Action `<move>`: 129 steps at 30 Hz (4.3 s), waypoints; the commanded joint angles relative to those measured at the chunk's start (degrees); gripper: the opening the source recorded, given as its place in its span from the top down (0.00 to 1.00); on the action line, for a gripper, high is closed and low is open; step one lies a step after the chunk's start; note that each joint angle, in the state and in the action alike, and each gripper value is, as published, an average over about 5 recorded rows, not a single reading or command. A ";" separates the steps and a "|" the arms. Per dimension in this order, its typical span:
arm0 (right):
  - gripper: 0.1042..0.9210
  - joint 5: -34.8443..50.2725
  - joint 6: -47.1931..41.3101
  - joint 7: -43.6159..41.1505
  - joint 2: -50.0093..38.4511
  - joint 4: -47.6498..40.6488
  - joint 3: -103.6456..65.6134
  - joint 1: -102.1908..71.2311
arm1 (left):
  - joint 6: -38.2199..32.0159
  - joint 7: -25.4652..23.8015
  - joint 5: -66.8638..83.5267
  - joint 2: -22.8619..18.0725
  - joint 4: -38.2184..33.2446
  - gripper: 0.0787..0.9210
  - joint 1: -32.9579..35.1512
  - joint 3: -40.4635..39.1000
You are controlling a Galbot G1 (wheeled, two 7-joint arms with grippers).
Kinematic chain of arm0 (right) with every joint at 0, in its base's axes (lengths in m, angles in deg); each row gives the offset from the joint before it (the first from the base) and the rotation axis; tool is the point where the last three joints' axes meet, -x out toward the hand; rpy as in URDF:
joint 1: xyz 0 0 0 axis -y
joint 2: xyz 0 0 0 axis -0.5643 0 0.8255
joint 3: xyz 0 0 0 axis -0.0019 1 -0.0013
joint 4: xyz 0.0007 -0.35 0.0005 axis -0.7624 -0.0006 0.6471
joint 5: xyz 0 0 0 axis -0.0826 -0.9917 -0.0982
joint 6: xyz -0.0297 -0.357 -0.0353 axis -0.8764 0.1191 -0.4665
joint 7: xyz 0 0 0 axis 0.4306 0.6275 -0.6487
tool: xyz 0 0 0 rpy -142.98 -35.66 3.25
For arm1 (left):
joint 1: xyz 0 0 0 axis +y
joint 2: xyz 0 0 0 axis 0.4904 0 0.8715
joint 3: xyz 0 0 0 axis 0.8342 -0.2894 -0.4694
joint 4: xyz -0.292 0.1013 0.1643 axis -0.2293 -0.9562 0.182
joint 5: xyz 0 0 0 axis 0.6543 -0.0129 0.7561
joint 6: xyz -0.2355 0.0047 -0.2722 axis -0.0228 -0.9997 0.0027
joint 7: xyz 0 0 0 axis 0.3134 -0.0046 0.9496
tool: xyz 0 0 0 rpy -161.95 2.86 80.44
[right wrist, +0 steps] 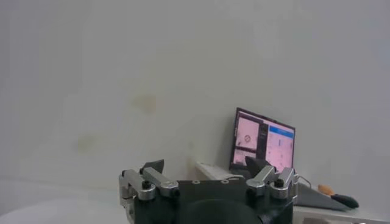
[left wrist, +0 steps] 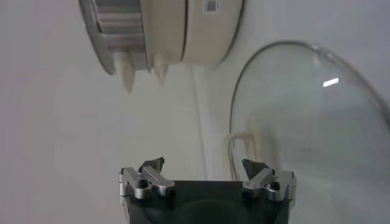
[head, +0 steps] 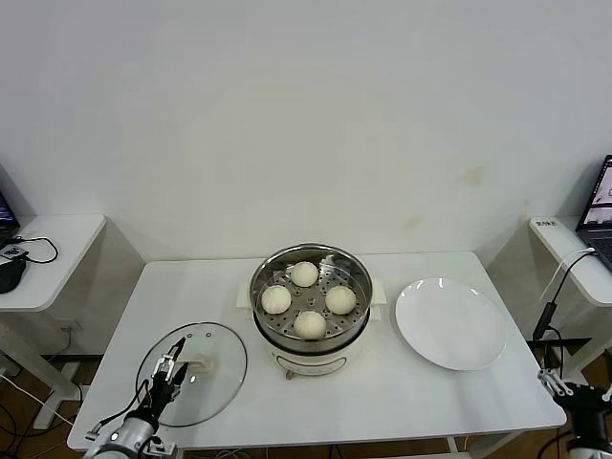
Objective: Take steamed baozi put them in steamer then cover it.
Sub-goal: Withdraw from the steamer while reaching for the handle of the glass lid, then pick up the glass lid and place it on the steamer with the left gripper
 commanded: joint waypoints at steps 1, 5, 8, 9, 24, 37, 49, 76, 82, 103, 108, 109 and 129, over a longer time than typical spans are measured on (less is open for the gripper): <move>0.12 -0.44 0.05 0.06 0.71 0.43 0.11 -0.50 | 0.06 -0.50 0.20 0.30 4.46 0.12 -5.97 -0.88; 0.12 -0.82 0.16 0.03 0.96 0.59 0.45 -0.76 | 0.25 -0.82 0.91 0.08 4.81 0.12 -7.25 -1.09; 0.12 -0.95 0.34 0.03 1.02 0.53 0.50 -0.97 | 0.26 -0.71 1.55 -0.07 5.06 0.12 -7.51 -1.29; 0.12 -0.96 0.41 0.03 1.03 0.52 0.51 -1.04 | 0.25 -0.64 1.78 -0.15 5.10 0.12 -7.52 -1.34; 0.12 -1.08 0.81 0.05 0.92 0.40 0.92 -1.17 | -0.12 1.72 2.73 -1.59 7.37 0.31 -7.13 -1.62; 0.12 -1.04 0.79 0.05 0.33 0.61 2.92 -1.18 | -0.07 4.12 3.64 -1.45 0.87 0.76 -2.30 0.44; 0.12 -0.53 1.00 0.07 -0.63 -0.03 4.39 -0.84 | 10.50 -2.77 8.64 2.89 -17.08 0.93 1.55 6.41; 0.12 -12.00 1.53 3.62 2.72 -4.44 16.76 2.39 | 31.53 -20.64 10.54 4.76 -21.06 0.93 -25.75 -26.97; 0.12 -13.35 1.62 3.83 2.95 -5.24 18.10 3.18 | 33.93 -25.94 0.12 -3.96 -17.88 0.93 -30.00 -29.72; 0.12 -14.02 2.40 4.11 2.48 -7.73 19.52 4.18 | 33.30 -29.14 -18.93 -24.37 -6.69 0.93 -32.19 -32.52; 0.12 -14.15 2.54 4.11 2.58 -8.00 19.64 4.17 | 33.19 -29.46 -19.67 -25.28 -5.97 0.93 -31.83 -33.62; 0.12 -14.19 2.57 4.11 2.61 -8.07 19.69 4.18 | 33.21 -29.52 -19.75 -25.35 -5.79 0.93 -31.77 -33.92; 0.12 -14.43 2.80 4.03 2.70 -8.32 20.08 4.01 | 32.64 -29.46 -19.91 -25.29 -5.68 0.93 -29.81 -33.54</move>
